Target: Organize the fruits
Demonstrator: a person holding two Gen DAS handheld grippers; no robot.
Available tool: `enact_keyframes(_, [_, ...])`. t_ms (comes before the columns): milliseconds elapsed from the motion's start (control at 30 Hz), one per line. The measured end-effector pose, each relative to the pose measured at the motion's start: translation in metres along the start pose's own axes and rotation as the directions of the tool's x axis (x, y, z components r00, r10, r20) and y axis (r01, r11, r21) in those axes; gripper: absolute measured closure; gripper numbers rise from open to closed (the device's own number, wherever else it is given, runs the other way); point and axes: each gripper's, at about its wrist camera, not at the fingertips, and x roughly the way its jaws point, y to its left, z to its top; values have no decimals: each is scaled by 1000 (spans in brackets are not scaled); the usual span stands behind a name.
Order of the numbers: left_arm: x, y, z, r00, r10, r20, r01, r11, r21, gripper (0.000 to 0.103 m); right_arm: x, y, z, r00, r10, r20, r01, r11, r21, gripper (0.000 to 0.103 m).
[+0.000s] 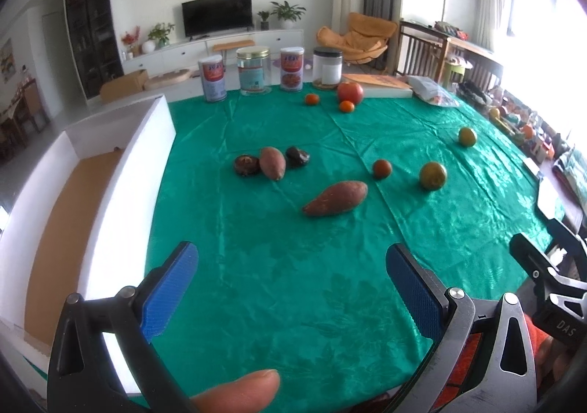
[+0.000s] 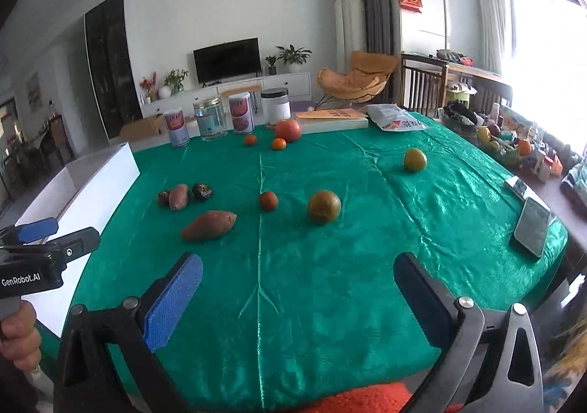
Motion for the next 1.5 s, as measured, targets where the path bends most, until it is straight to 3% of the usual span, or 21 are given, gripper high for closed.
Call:
enact_keyframes(300, [54, -3, -30, 998, 18, -55, -18, 1000, -2, 1, 15, -11, -17, 999, -30, -14, 31, 998, 51, 0])
enact_keyframes(467, [60, -7, -30, 998, 27, -52, -26, 1000, 10, 1, 26, -17, -21, 997, -37, -63, 41, 997, 69, 0])
enact_keyframes(733, [77, -20, -29, 998, 40, -45, -36, 997, 72, 0, 26, -10, -22, 995, -77, -60, 78, 997, 27, 0])
enact_keyframes(1067, [125, -31, -35, 986, 78, -147, -63, 993, 101, 0, 25, -14, -22, 995, -79, -56, 82, 996, 45, 0])
enact_keyframes(1333, [132, -18, -38, 982, 54, -180, -45, 997, 55, 0, 25, -14, -22, 995, -80, -61, 83, 996, 45, 0])
enact_keyframes(1500, [136, -10, -39, 980, 0, -199, -3, 1000, -17, 0, 26, -15, -22, 995, -80, -65, 83, 995, 52, 0])
